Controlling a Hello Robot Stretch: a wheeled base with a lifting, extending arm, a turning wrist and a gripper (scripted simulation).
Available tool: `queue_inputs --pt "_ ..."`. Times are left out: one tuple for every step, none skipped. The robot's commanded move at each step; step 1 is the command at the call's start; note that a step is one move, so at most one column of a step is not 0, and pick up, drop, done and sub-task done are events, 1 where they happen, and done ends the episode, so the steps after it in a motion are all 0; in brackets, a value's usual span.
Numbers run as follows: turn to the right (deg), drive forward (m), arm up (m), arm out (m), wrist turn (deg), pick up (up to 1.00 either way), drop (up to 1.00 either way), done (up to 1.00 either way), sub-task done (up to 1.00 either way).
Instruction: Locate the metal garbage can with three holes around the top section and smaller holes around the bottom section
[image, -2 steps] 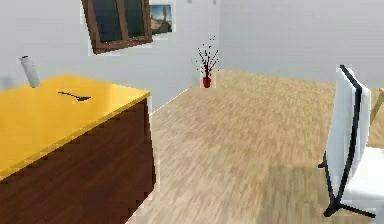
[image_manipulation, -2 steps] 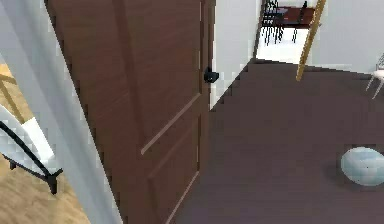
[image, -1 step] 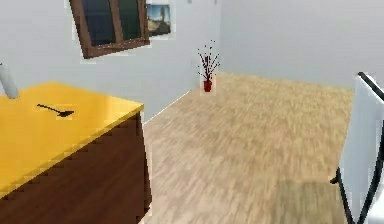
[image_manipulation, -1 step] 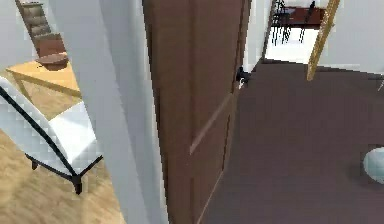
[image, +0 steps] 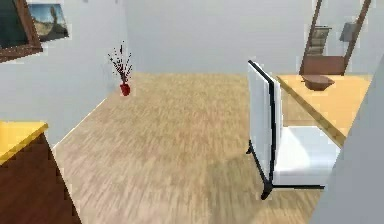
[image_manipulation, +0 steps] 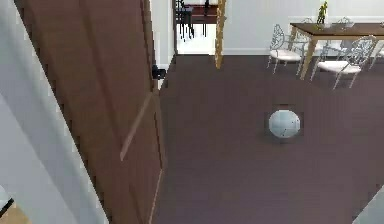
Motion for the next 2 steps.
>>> queue_inputs --pt "0.0 1.00 0.00 0.00 0.0 0.00 0.00 0.00 0.00" --pt "3.0 0.00 0.00 0.00 0.0 0.00 0.00 0.00 0.00"
